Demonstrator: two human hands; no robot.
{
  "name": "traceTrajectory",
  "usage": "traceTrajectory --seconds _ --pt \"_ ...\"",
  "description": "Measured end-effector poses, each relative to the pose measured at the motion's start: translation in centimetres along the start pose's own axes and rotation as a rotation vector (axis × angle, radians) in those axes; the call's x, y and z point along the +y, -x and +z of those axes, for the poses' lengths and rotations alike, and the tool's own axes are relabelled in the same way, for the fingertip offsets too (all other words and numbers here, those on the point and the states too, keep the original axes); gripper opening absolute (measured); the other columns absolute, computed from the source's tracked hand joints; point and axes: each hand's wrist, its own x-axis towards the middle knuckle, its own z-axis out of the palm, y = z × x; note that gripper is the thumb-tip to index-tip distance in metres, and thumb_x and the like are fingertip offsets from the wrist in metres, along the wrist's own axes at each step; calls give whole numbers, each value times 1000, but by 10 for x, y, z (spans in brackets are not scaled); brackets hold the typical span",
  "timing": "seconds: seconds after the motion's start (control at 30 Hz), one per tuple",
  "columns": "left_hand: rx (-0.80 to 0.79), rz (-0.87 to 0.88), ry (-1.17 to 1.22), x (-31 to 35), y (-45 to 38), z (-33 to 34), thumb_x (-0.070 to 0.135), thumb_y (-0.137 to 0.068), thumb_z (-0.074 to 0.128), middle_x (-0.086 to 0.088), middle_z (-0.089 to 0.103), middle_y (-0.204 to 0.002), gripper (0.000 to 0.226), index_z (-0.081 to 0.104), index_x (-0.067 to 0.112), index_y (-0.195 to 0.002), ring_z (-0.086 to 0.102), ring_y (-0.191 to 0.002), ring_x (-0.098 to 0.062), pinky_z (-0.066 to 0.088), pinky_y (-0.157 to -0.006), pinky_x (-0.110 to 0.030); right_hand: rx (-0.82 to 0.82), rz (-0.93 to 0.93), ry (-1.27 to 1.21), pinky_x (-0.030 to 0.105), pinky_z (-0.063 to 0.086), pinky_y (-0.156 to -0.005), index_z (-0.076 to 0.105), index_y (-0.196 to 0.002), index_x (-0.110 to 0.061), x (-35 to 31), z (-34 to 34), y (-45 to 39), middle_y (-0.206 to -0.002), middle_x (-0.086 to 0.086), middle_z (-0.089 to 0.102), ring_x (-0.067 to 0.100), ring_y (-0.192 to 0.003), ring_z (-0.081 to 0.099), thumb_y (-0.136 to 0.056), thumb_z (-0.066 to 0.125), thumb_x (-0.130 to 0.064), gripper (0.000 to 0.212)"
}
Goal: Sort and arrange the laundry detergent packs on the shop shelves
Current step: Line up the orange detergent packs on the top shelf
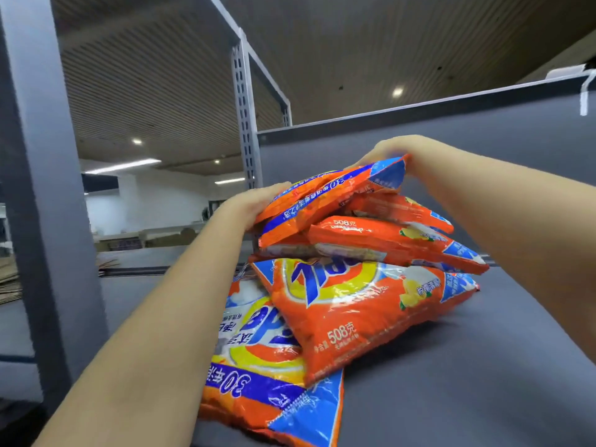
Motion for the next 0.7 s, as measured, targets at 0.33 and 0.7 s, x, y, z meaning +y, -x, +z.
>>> traceTrajectory --seconds 0.33,0.7 --pt "246 287 176 -16 -4 5 53 -84 63 -13 69 -104 58 56 5 -116 69 -79 -20 56 -61 -31 174 68 -492 12 42 -33 57 -119 -5 -8 -8 11 -76 1 59 1 -33 55 -96 51 -20 28" --pt "430 718 270 9 41 13 43 -82 70 3 59 -120 66 39 15 -132 60 -104 -5 53 -86 -27 156 -108 -937 36 58 -79 58 -119 3 -8 -22 53 -109 13 69 22 -87 70 -86 64 -14 38"
